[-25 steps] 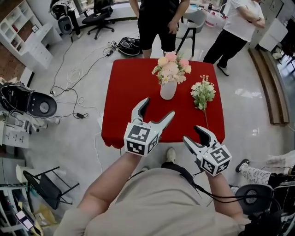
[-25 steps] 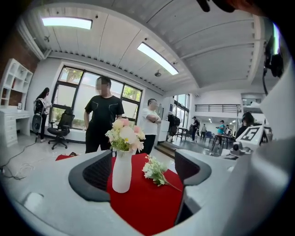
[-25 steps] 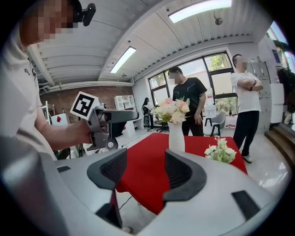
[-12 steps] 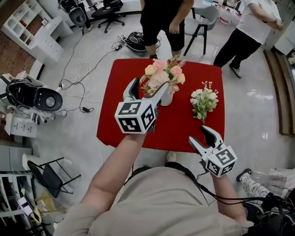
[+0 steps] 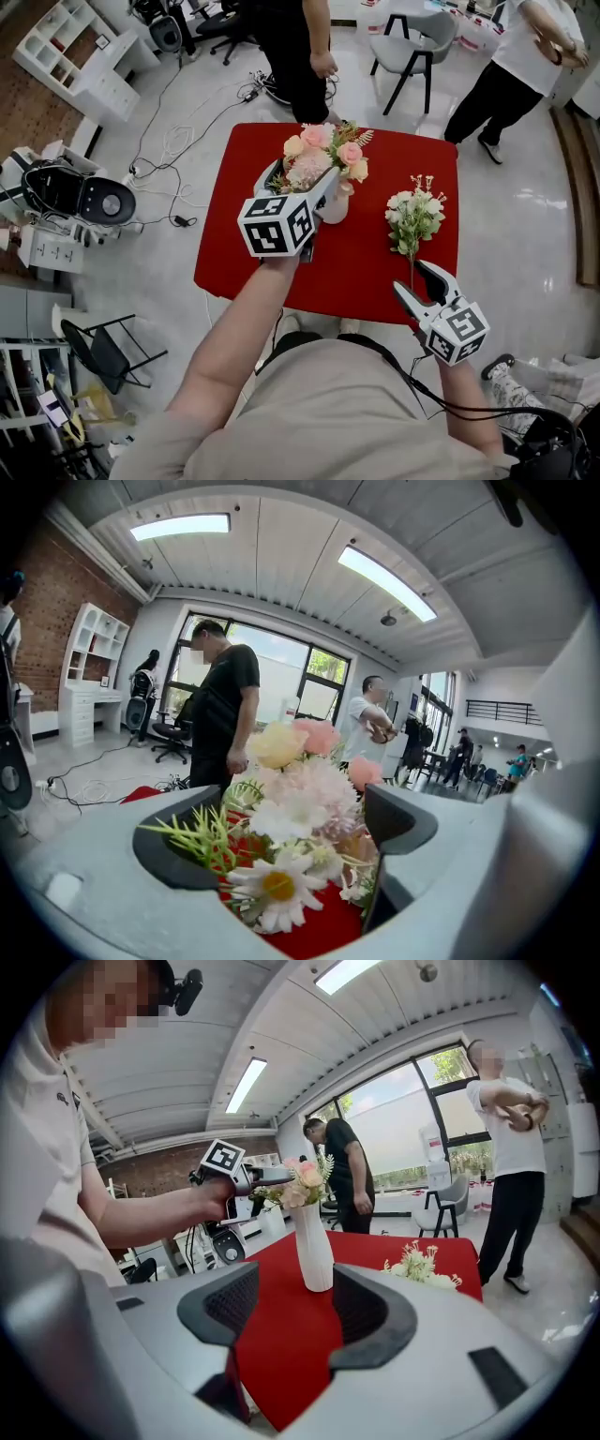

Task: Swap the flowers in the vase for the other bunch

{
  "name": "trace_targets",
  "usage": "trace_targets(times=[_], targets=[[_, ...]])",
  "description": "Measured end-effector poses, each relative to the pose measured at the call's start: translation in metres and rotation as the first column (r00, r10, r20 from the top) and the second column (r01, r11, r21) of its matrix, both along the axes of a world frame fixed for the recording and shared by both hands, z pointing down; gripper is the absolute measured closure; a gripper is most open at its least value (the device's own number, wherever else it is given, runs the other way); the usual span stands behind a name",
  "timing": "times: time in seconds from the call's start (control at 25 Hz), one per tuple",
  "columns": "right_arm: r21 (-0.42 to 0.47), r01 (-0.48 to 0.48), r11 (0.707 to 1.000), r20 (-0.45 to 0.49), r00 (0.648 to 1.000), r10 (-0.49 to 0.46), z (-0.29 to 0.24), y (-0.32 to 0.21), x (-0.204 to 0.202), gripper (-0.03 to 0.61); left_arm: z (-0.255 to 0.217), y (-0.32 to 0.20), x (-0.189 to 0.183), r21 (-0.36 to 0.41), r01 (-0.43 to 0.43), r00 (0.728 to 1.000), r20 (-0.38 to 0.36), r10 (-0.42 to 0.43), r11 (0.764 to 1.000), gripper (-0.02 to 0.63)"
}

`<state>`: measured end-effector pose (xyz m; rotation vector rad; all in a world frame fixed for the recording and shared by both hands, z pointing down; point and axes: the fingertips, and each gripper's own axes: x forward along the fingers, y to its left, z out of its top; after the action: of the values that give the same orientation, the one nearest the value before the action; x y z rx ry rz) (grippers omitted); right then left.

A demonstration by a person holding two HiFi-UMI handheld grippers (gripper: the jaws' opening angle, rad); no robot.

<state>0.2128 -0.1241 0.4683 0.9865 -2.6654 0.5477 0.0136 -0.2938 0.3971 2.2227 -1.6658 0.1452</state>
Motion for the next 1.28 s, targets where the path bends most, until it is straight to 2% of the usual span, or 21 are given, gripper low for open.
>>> trace_targets(times=[0.12, 0.2, 0.32, 0.4, 0.6, 0.88, 1.28], targets=[[-0.008, -0.013, 1.000, 0.012, 1.000, 0.013, 0.000, -0.006, 0.002, 0.330, 0.000, -0.005, -0.002, 0.006, -0.006, 1.000, 0.007, 0.006, 1.000, 0.145], [-0.008, -0.006, 1.000, 0.012, 1.000, 0.006, 0.000, -0.008, 0.000, 0.333, -0.002, -0.006, -0.004, 0.018, -0.011, 1.000, 0.001, 0.011, 1.000, 0.224], [-0.009, 0.002, 1.000, 0.012, 1.000, -0.002, 0.003, -0.011, -0.004, 0.337, -0.003, -0.005, -0.002, 0.035, -0.030, 1.000, 0.009, 0.030, 0.999, 0.290], [-0.008, 0.003, 1.000, 0.013, 1.000, -0.003, 0.003, -0.014, -0.007, 0.341, -0.004, -0.003, 0.000, 0.046, -0.045, 0.999, 0.021, 0.044, 0.998, 0.369], [0.006, 0.006, 1.000, 0.013, 1.000, -0.006, -0.003, -0.018, -0.016, 0.344, -0.010, 0.007, -0.001, 0.066, -0.080, 0.997, 0.016, 0.079, 0.995, 0.455], [0.004, 0.013, 1.000, 0.010, 1.000, -0.013, 0.000, -0.018, -0.024, 0.345, -0.016, 0.023, -0.005, 0.116, -0.117, 0.993, -0.008, 0.119, 0.986, 0.511], [0.005, 0.023, 1.000, 0.009, 1.000, -0.023, 0.001, -0.007, -0.038, 0.347, -0.038, 0.033, -0.002, 0.197, -0.146, 0.986, -0.050, 0.159, 0.969, 0.526]])
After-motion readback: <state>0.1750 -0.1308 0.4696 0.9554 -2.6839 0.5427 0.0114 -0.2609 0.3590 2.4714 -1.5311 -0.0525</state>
